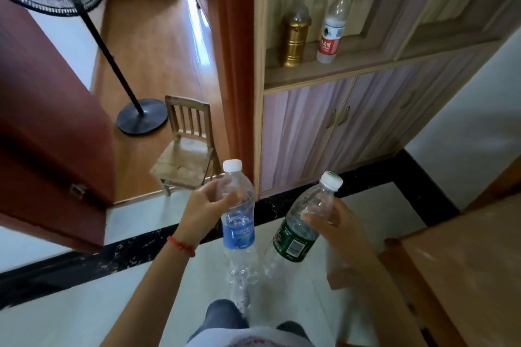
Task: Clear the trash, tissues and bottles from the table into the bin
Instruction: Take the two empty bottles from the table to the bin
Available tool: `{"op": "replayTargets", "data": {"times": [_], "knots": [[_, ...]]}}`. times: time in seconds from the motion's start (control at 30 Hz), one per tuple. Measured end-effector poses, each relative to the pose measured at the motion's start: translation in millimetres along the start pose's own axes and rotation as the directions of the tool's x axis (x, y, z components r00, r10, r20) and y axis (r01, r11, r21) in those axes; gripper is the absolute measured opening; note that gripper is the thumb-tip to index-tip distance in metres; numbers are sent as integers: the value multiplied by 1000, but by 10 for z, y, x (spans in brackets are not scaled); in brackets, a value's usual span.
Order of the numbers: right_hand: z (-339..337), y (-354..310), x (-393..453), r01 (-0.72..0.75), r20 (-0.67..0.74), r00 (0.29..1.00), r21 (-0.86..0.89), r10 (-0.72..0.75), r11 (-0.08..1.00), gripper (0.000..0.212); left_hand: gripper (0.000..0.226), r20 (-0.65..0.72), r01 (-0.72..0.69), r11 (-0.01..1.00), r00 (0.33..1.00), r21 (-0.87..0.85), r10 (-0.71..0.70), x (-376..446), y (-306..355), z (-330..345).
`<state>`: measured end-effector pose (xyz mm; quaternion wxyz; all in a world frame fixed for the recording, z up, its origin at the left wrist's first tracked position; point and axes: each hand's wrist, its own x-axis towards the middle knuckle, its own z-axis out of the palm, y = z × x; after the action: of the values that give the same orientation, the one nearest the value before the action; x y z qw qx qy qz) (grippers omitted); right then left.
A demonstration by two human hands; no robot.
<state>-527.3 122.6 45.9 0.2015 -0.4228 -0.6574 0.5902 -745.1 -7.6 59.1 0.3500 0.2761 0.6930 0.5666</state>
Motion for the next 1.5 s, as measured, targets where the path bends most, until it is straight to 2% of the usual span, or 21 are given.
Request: {"op": "replayTargets", "data": {"times": [0.17, 0.33, 0.6, 0.77, 0.97, 1.1, 1.23, 1.4, 1.5], "knots": [[-47, -139, 512, -18, -93, 995, 72, 24, 997, 30, 23, 91, -11, 998, 996, 66, 5, 797, 158, 132], [-280, -156, 903, -32, -185, 982, 69, 44, 997, 29, 27, 175, -59, 988, 984, 145, 33, 1460, 305, 516], [-1014, -156, 1399, 14, -341, 940, 73, 12, 997, 28, 20, 352, -16, 997, 936, 80, -13, 2346, 554, 1372], [-1522, -67, 1458, 5, -453, 890, 123, 52, 992, 27, 20, 518, -24, 997, 855, 67, -14, 2681, 769, 2041], [-2013, 62, 1363, -2, -592, 796, 201, 123, 980, 39, 17, 676, -64, 994, 737, 89, -13, 2933, 954, 2851], [-2286, 130, 1357, 1, -680, 718, 215, 149, 977, 28, 18, 761, -103, 991, 649, 87, 1, 3105, 1071, 3374], [-2593, 184, 1454, 2, -744, 647, 221, 167, 975, 27, 22, 810, -109, 993, 587, 56, 19, 3334, 1165, 3897], [-3040, 212, 1759, 25, -788, 591, 231, 172, 973, 44, 30, 868, -87, 995, 497, 42, 7, 3724, 1296, 4575], [-3346, 190, 1993, 32, -813, 549, 250, 191, 968, 48, 30, 879, -105, 994, 477, 38, 17, 3989, 1419, 4959]]}}
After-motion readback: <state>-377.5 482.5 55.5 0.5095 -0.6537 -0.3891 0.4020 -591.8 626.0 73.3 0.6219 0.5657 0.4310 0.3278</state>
